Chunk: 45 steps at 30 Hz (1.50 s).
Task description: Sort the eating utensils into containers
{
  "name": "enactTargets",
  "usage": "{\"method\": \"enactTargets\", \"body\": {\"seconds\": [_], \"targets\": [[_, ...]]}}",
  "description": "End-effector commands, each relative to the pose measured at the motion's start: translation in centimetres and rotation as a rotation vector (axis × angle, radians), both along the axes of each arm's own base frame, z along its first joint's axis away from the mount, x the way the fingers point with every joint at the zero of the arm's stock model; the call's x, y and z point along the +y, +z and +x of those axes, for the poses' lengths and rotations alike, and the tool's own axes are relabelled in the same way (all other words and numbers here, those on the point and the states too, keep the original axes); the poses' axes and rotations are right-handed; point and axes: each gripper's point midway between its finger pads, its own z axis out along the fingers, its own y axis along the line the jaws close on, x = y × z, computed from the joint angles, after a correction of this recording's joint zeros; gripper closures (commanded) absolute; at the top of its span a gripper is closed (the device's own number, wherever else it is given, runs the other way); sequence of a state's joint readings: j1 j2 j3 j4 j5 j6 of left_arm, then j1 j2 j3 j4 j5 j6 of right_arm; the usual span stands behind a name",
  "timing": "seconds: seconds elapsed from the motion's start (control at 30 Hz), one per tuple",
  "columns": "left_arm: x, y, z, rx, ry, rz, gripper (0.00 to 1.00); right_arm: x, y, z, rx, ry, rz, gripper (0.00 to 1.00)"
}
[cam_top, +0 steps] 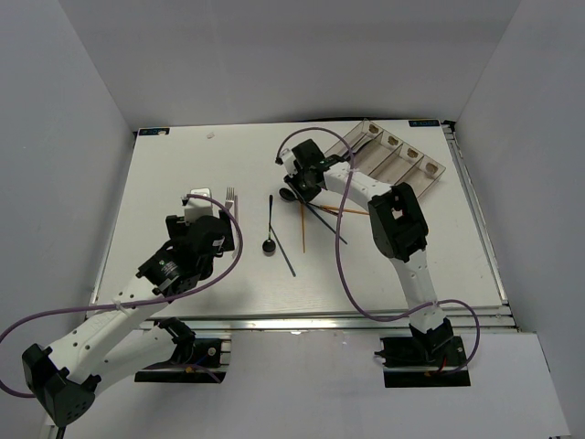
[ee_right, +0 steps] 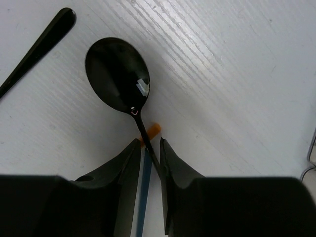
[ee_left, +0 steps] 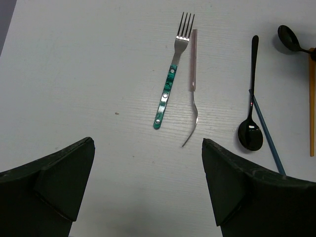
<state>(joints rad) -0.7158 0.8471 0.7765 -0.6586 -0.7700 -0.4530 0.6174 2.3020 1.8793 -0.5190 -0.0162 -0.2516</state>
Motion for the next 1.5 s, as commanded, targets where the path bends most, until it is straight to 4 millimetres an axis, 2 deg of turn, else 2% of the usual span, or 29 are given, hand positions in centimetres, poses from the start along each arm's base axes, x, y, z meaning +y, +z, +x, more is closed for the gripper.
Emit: {"method": "enactTargets", "body": {"seconds": [0.0,0.2,0.47,0.67,0.77,0.9,0.97,1.17,1.47], "targets": [[-0.2,0.0,0.0,-0.005,-0.012,-0.007,0.02,0.6,0.5,-0.2,0.005,0.042,0.022,0.72],[-0.3,0.0,0.1,-0.005,-0.014,-0.007,0.02,0.2,-0.5,0.2,0.006,0.044,0.003,0.78],[-0.3,-0.1,0.1,-0.001,-0.017,-0.005,0.02,-0.4,-1.4,0.0,0.024,0.035,-0.013,0.79],[-0.4,0.0,0.1,-0.003,-0.017,-0.006,0.02,-0.9,-0.8,-0.2,0.017,0.029,0.001,0.72],[-0.3,-0.1,0.1,-0.001,-0.017,-0.005,0.02,-0.9,-0.9,-0.3,0.02,0.033,0.003,0.75],[-0.3,0.0,0.1,-0.003,-0.016,-0.008,0.02,-0.9,-1.1,-0.3,0.03,0.038,0.008,0.87],[-0.3,0.0,0.0,-0.004,-0.016,-0.009,0.02,-0.9,-1.2,-0.3,0.029,0.029,0.007,0.89],[-0.3,0.0,0.0,-0.003,-0.016,-0.008,0.02,-0.8,0.7,0.3,-0.011,0.013,0.025,1.0],[-0.3,0.1,0.0,-0.007,-0.014,-0.009,0.02,-0.7,4.3,1.0,-0.089,-0.005,0.062,1.0]]}}
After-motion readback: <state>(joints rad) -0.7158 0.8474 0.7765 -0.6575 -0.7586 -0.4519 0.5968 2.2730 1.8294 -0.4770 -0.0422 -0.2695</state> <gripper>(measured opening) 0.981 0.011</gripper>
